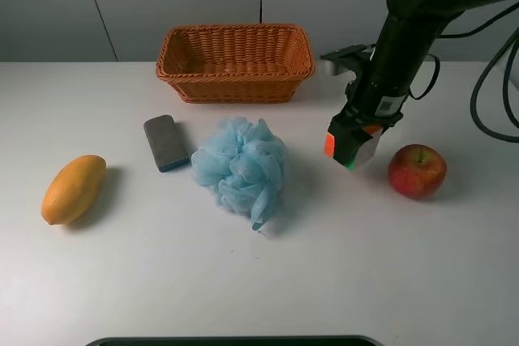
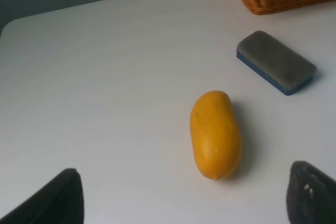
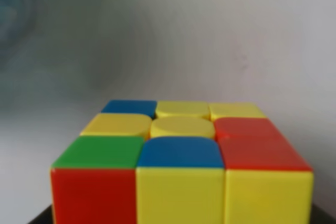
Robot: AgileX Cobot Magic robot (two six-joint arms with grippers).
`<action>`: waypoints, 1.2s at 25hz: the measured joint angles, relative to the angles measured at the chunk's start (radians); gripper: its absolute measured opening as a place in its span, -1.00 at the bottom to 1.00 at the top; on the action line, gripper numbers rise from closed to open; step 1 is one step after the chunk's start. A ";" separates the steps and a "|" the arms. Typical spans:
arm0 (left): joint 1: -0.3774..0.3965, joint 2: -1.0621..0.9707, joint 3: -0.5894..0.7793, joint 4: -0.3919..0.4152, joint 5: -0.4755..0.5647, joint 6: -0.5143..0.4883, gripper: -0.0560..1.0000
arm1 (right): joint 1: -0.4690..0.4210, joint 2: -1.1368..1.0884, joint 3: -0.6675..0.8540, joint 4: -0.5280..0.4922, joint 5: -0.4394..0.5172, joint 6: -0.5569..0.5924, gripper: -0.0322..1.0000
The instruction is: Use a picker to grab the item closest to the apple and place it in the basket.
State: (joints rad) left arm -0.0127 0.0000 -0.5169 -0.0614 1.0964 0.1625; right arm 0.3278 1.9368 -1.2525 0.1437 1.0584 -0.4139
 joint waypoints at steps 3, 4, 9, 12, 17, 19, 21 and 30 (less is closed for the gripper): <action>0.000 0.000 0.000 0.000 0.000 0.000 0.51 | 0.000 -0.002 -0.103 -0.002 0.094 0.041 -0.08; 0.000 0.000 0.000 0.000 0.000 0.000 0.51 | 0.000 -0.002 -0.139 -0.002 0.119 0.056 -0.08; 0.000 0.000 0.000 0.000 0.000 0.000 0.51 | 0.000 -0.002 -0.312 -0.002 0.153 0.128 -0.08; 0.000 0.000 0.000 0.000 0.000 0.000 0.51 | 0.000 0.016 -0.430 -0.002 0.157 0.159 -0.08; 0.000 0.000 0.000 0.000 0.000 0.000 0.51 | 0.000 0.115 -0.649 0.017 0.162 0.167 -0.08; 0.000 0.000 0.000 0.000 0.000 0.000 0.51 | 0.000 0.172 -0.749 0.028 0.164 0.167 -0.08; 0.000 0.000 0.000 0.000 0.000 0.000 0.51 | 0.004 0.221 -0.830 0.032 0.164 0.169 -0.08; 0.000 0.000 0.000 0.000 0.000 0.000 0.51 | 0.037 0.402 -0.976 0.090 -0.038 0.161 -0.08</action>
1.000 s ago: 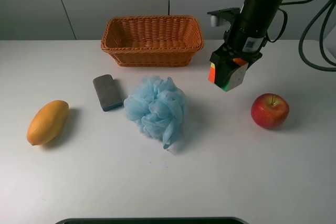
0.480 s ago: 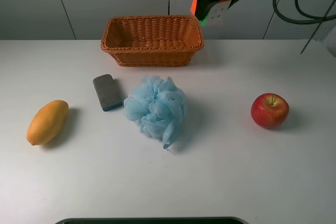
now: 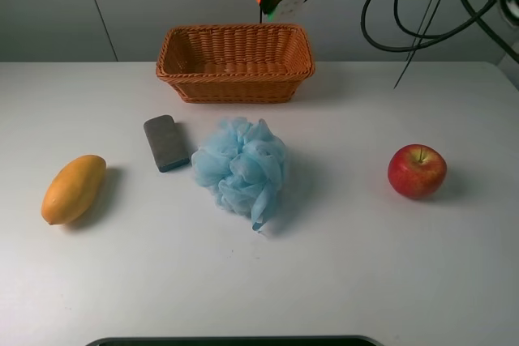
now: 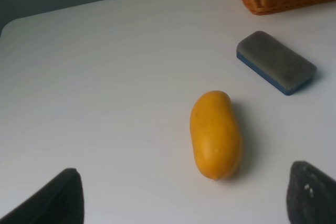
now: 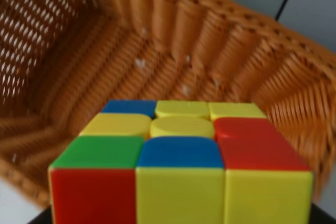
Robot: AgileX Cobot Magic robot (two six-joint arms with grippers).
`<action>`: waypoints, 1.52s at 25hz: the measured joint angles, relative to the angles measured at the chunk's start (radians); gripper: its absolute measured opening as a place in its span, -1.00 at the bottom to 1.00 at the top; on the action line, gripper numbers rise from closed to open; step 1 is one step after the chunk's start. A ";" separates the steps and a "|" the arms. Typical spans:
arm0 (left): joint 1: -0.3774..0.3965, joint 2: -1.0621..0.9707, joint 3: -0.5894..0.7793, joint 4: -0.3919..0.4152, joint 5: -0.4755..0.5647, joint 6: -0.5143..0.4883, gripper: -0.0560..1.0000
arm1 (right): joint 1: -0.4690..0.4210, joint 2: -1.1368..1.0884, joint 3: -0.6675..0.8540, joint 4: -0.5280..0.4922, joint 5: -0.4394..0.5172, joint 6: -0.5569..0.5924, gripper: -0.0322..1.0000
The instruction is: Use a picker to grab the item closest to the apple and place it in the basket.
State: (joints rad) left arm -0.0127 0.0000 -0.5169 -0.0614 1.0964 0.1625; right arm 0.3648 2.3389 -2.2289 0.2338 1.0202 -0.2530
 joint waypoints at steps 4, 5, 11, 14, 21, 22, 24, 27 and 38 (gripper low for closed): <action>0.000 0.000 0.000 0.000 0.000 0.000 0.51 | 0.002 0.066 -0.003 0.051 -0.105 -0.015 -0.08; 0.000 0.000 0.000 0.000 0.000 0.000 0.51 | 0.002 0.076 -0.005 0.061 -0.127 -0.018 -0.08; 0.000 0.000 0.000 0.000 0.000 0.000 0.51 | 0.002 0.125 -0.005 0.077 -0.202 -0.031 -0.08; 0.000 0.000 0.000 0.000 0.000 0.000 0.51 | 0.002 0.138 -0.007 0.093 -0.207 -0.033 -0.08; 0.000 0.000 0.000 0.000 0.000 0.000 0.51 | 0.002 0.157 -0.007 0.128 -0.199 -0.060 -0.08; 0.000 0.000 0.000 0.000 0.000 0.000 0.51 | 0.002 0.157 -0.007 0.135 -0.199 -0.062 -0.08; 0.000 0.000 0.000 0.000 0.000 0.000 0.51 | 0.002 0.157 -0.007 0.144 -0.199 -0.069 -0.08; 0.000 0.000 0.000 0.000 0.000 0.000 0.51 | 0.002 0.157 -0.007 0.147 -0.199 -0.069 -0.04; 0.000 0.000 0.000 0.000 0.000 0.000 0.51 | 0.002 0.157 -0.009 0.151 -0.160 -0.072 0.41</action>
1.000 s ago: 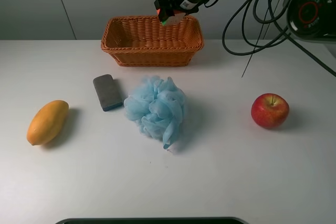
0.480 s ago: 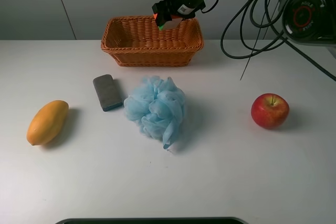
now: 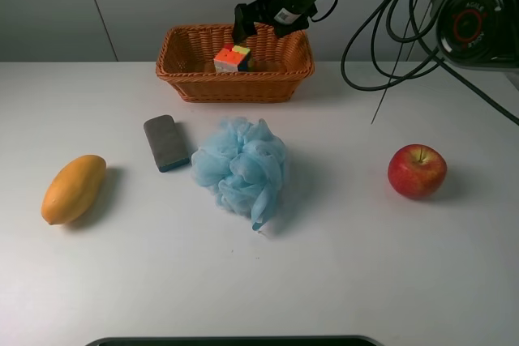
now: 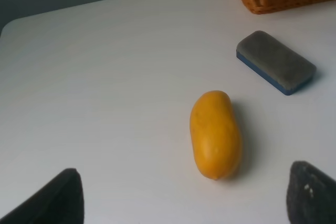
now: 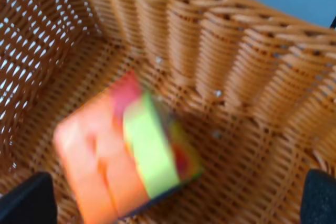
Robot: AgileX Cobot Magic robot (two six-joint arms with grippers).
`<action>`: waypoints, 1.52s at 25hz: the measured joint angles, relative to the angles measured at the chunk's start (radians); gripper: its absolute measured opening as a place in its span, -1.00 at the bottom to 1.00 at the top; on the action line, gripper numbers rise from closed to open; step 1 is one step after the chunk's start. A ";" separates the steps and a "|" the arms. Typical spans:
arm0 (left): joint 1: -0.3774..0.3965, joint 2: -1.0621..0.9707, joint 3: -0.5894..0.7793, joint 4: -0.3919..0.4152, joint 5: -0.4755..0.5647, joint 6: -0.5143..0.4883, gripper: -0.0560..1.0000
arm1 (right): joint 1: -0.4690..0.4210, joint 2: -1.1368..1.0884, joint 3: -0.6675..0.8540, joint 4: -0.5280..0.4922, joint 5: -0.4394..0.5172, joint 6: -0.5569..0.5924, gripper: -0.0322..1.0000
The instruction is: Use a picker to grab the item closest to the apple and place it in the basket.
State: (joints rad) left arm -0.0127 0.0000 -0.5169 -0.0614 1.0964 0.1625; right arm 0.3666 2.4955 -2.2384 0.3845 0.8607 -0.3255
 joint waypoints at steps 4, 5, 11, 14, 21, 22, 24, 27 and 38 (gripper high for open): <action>0.000 0.000 0.000 0.000 0.000 0.000 0.51 | 0.000 0.000 -0.049 0.000 0.097 0.018 0.41; 0.000 0.000 0.000 0.000 0.000 0.000 0.51 | 0.000 0.000 -0.066 0.000 0.131 0.026 0.41; 0.000 0.000 0.000 0.000 0.000 0.000 0.51 | 0.000 -0.059 -0.120 -0.067 0.331 0.079 0.41; 0.000 0.000 0.000 0.000 0.000 0.000 0.51 | 0.002 -0.125 -0.117 -0.135 0.352 0.107 0.41; 0.000 0.000 0.000 0.000 0.000 0.000 0.51 | 0.002 -0.374 0.057 -0.192 0.354 0.131 0.41; 0.000 0.000 0.000 0.000 0.000 0.000 0.51 | 0.002 -0.426 0.109 -0.202 0.354 0.135 0.41; 0.000 0.000 0.000 0.000 0.000 0.005 0.51 | 0.002 -0.531 0.229 -0.220 0.354 0.141 0.41; 0.000 0.000 0.000 0.000 0.000 0.005 0.51 | 0.002 -0.724 0.413 -0.246 0.356 0.144 0.41; 0.000 0.000 0.000 0.000 -0.004 0.005 0.51 | 0.002 -1.389 0.954 -0.263 0.362 0.157 0.41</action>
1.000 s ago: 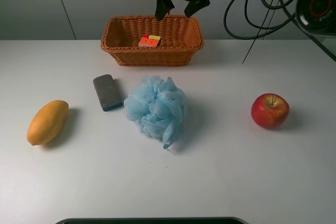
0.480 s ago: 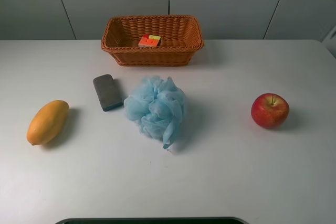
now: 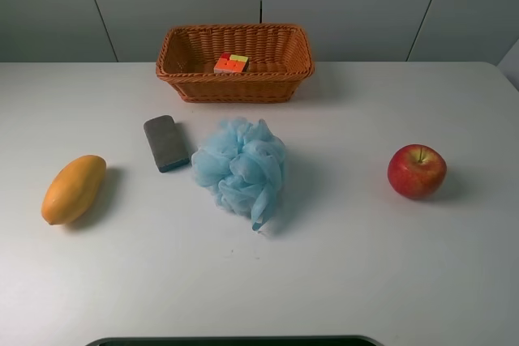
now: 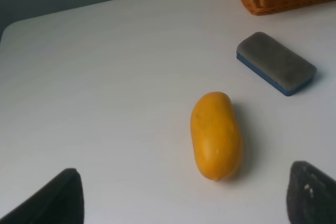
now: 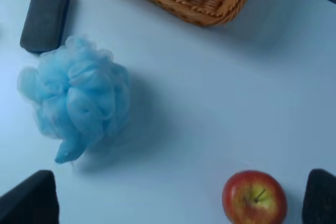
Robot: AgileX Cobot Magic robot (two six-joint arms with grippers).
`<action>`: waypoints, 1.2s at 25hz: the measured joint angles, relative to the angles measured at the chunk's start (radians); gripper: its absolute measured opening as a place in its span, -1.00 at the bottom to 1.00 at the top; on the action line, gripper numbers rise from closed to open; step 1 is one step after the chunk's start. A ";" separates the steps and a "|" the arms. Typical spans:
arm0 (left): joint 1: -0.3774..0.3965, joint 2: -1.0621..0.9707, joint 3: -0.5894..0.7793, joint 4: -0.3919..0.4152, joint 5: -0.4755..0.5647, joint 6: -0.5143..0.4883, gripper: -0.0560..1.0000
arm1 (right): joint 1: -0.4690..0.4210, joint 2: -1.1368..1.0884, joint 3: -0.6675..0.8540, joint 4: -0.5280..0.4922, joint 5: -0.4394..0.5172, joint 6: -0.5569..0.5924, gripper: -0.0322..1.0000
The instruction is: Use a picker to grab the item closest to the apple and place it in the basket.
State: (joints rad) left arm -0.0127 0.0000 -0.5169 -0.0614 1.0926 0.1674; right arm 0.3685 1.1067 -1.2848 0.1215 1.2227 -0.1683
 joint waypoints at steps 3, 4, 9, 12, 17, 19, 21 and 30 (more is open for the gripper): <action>0.000 0.000 0.000 0.000 0.000 0.000 0.51 | 0.000 -0.167 0.110 0.000 0.002 0.028 0.41; 0.000 0.000 0.000 0.000 0.000 0.000 0.51 | 0.000 -0.212 0.143 0.000 0.002 0.041 0.41; 0.000 0.000 0.000 0.000 0.000 0.000 0.51 | -0.014 -0.481 0.339 0.000 0.002 0.065 0.41; 0.000 0.000 0.000 0.000 0.000 0.000 0.51 | -0.090 -0.639 0.462 0.000 0.000 0.067 0.41; 0.000 0.000 0.000 0.000 0.000 0.000 0.51 | -0.254 -0.896 0.647 0.000 -0.071 0.041 0.41; 0.000 0.000 0.000 0.000 0.000 0.000 0.51 | -0.314 -0.981 0.703 0.000 -0.076 0.037 0.41; 0.000 0.000 0.000 0.000 0.000 0.000 0.51 | -0.359 -1.064 0.751 0.000 -0.086 0.035 0.41; 0.000 0.000 0.000 0.000 0.000 0.000 0.51 | -0.410 -1.105 0.772 0.000 -0.120 0.035 0.41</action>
State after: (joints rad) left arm -0.0127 0.0000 -0.5169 -0.0614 1.0926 0.1674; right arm -0.0418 0.0020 -0.5132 0.1215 1.1024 -0.1338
